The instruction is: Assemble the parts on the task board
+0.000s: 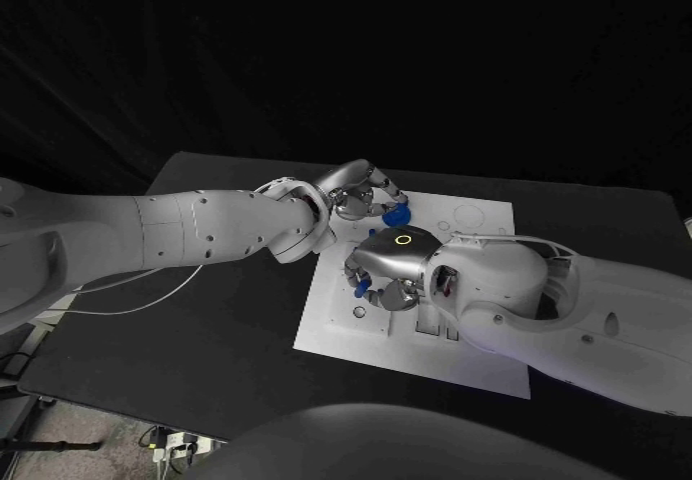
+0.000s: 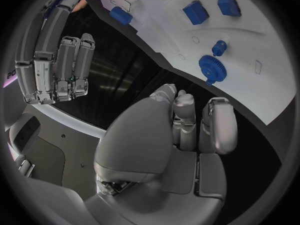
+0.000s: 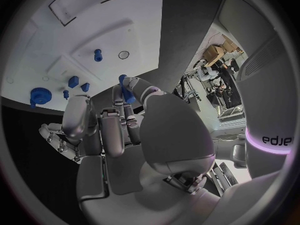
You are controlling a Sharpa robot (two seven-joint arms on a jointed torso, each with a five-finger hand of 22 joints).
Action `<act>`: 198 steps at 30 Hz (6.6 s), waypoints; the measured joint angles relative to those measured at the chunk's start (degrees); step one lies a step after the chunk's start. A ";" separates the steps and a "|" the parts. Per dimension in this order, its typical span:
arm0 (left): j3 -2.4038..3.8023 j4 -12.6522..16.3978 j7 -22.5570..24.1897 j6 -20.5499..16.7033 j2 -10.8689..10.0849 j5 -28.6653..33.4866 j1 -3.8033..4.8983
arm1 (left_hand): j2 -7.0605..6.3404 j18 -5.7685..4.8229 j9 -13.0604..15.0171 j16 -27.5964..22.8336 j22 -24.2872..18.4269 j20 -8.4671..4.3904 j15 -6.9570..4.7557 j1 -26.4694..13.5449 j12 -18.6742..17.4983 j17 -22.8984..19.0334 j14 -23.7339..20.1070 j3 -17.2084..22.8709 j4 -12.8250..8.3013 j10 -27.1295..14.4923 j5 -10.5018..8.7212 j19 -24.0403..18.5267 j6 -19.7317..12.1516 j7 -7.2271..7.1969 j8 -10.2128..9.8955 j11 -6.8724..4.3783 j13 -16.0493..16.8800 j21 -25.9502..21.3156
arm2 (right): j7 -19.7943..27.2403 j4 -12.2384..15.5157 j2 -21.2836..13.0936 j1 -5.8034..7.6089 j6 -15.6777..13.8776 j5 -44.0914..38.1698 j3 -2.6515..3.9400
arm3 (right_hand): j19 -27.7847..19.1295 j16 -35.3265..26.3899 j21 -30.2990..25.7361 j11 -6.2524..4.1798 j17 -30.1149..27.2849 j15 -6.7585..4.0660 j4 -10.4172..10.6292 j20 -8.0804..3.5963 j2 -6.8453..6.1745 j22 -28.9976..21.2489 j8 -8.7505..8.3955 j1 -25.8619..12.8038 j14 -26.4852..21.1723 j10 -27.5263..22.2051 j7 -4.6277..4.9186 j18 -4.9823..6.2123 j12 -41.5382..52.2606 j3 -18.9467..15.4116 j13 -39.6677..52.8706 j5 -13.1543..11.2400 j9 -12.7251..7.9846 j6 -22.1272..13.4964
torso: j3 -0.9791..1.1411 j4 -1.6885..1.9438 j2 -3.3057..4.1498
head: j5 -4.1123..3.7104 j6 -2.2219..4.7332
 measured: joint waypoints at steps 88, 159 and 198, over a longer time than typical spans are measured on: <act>0.00 -0.05 -0.27 1.49 0.64 0.05 -0.09 | -0.24 0.00 -0.03 0.00 0.00 0.00 0.00 -0.24 -0.38 -0.21 0.00 0.68 0.06 0.20 0.00 0.00 -0.22 0.20 0.00 0.20 0.00 0.00 | -3.03 -2.43 1.40 -6.05 0.39 -6.77 0.13 | -0.02 -0.22 -1.22 0.36 -1.35 -0.28 -1.20 0.02 -1.52 0.00 -4.54 -0.86 -0.14 0.68 -1.72 0.00 -2.45 1.49 -0.04 -1.42 -1.43 0.27 | 0.03 -0.02 0.05 | 1.59 0.00; -0.01 -0.38 -1.12 2.95 0.87 0.05 -0.77 | -0.46 0.00 -0.01 0.00 -0.01 0.00 0.00 -0.46 -0.38 -0.37 0.00 1.14 0.08 0.20 -0.21 0.00 -0.21 0.19 0.00 0.20 0.00 0.00 | -3.02 -3.12 1.40 -7.29 -3.67 -6.42 0.11 | 0.20 -0.22 -1.50 -0.17 -1.06 -0.28 -1.42 -0.20 -1.42 0.01 -0.19 -1.24 -0.13 -0.04 -2.71 0.00 0.25 -0.04 5.06 -3.97 9.04 1.69 | 0.01 0.04 -0.01 | 2.11 0.00; 0.01 -0.77 -1.73 3.51 1.48 0.05 -1.04 | -0.46 0.00 -0.01 0.00 -0.01 0.21 0.20 -0.46 -0.38 -0.45 -0.20 1.31 -0.10 0.20 -0.21 0.21 -0.21 0.19 0.00 0.20 0.00 0.00 | -4.61 -2.81 1.54 -7.00 -0.52 -6.44 0.14 | -0.21 -0.67 -2.62 -0.17 -1.96 -0.48 -1.43 -0.61 -1.04 -0.02 -0.95 -1.62 -0.33 -0.45 -2.73 0.00 0.25 -0.03 5.66 -2.72 9.72 0.90 | -0.04 0.02 -0.01 | 2.30 0.00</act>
